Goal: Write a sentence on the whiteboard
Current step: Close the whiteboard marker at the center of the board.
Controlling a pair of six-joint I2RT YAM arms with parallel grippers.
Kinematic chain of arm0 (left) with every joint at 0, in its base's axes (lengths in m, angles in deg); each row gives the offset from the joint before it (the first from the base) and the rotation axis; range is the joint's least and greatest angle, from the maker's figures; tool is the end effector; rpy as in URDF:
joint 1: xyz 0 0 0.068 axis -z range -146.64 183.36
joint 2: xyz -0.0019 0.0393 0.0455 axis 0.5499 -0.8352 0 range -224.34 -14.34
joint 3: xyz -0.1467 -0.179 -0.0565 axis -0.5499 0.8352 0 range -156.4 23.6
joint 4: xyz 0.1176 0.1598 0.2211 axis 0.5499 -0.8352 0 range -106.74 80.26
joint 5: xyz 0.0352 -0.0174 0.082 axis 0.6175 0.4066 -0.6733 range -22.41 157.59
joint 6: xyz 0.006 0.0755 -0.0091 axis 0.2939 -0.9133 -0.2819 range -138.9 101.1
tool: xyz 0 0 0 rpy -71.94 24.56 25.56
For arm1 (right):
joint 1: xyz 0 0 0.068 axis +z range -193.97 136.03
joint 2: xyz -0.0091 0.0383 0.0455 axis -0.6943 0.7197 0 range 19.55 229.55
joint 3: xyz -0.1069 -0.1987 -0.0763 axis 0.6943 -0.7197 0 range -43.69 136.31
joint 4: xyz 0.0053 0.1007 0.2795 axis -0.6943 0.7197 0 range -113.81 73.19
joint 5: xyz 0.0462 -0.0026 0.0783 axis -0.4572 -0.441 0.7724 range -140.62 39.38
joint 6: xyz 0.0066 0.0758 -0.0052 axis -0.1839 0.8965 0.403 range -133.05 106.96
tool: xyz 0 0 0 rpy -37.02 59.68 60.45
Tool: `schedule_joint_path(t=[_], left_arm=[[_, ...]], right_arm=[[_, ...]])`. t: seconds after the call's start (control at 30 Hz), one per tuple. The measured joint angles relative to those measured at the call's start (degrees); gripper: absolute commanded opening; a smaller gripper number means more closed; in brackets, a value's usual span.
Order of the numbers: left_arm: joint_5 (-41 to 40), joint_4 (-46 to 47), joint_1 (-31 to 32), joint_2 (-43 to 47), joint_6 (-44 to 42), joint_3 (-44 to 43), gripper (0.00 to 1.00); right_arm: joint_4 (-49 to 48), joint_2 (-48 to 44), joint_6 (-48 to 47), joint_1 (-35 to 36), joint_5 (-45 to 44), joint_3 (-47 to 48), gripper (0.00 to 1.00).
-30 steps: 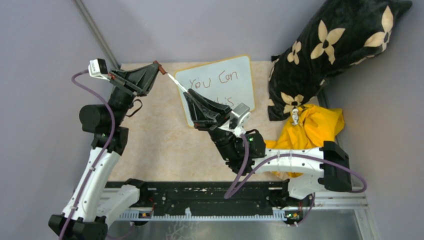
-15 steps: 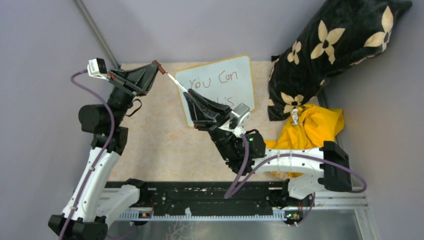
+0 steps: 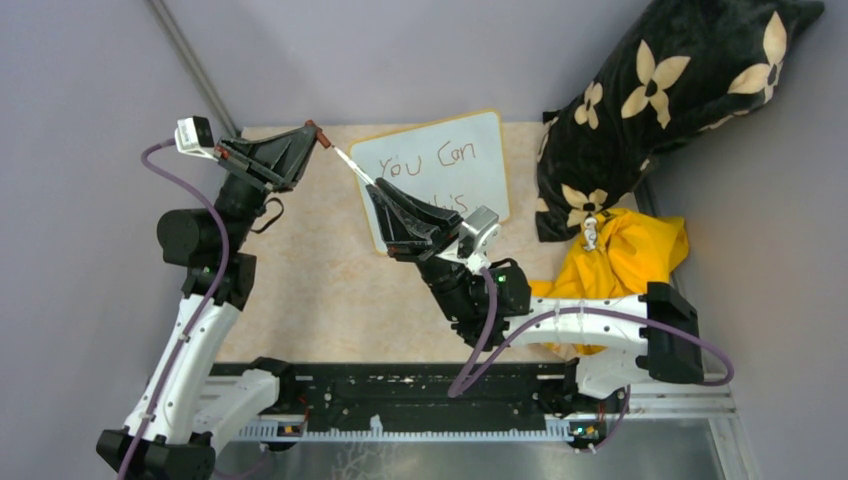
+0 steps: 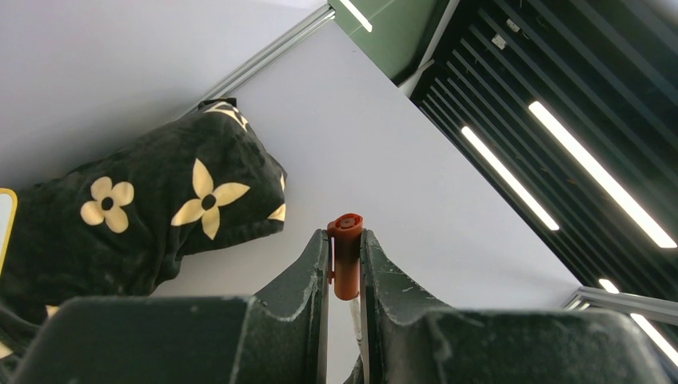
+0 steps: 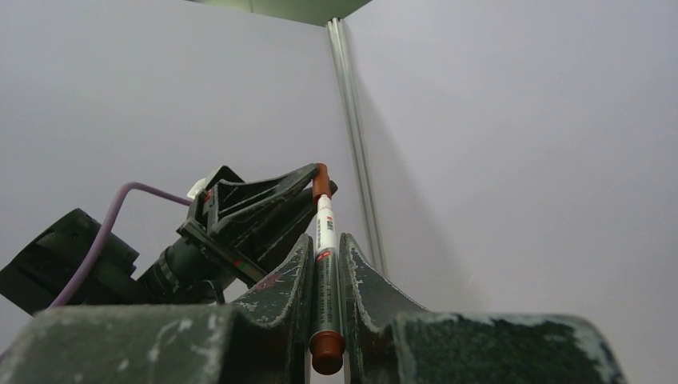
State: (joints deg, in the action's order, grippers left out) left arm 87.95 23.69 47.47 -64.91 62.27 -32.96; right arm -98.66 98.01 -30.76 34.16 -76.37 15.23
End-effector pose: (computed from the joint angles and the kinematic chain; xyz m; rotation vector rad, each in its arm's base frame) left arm 0.2409 -0.0837 0.4642 -0.2351 1.0414 -1.6813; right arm 0.0967 0.3232 0.4077 -0.1547 0.7461 0.8691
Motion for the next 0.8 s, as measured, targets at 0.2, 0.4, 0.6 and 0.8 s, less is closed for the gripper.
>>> schedule_joint_path(t=[0.2,0.4,0.6,0.8], left_arm=[[0.00,0.02,0.00,0.00,0.00,0.00,0.00],[0.02,0.02,0.00,0.00,0.00,0.00,0.00],[0.02,0.02,0.02,0.07,0.02,0.00,0.00],[0.02,0.02,0.17,0.22,0.02,0.00,0.00]], right_arm=[[0.72,0.00,0.02,0.00,0.00,0.00,0.00],[0.81,0.00,0.02,0.00,0.00,0.00,0.00],[0.79,0.17,0.02,0.00,0.00,0.04,0.00],[0.92,1.01,0.00,-0.04,-0.02,0.24,0.00]])
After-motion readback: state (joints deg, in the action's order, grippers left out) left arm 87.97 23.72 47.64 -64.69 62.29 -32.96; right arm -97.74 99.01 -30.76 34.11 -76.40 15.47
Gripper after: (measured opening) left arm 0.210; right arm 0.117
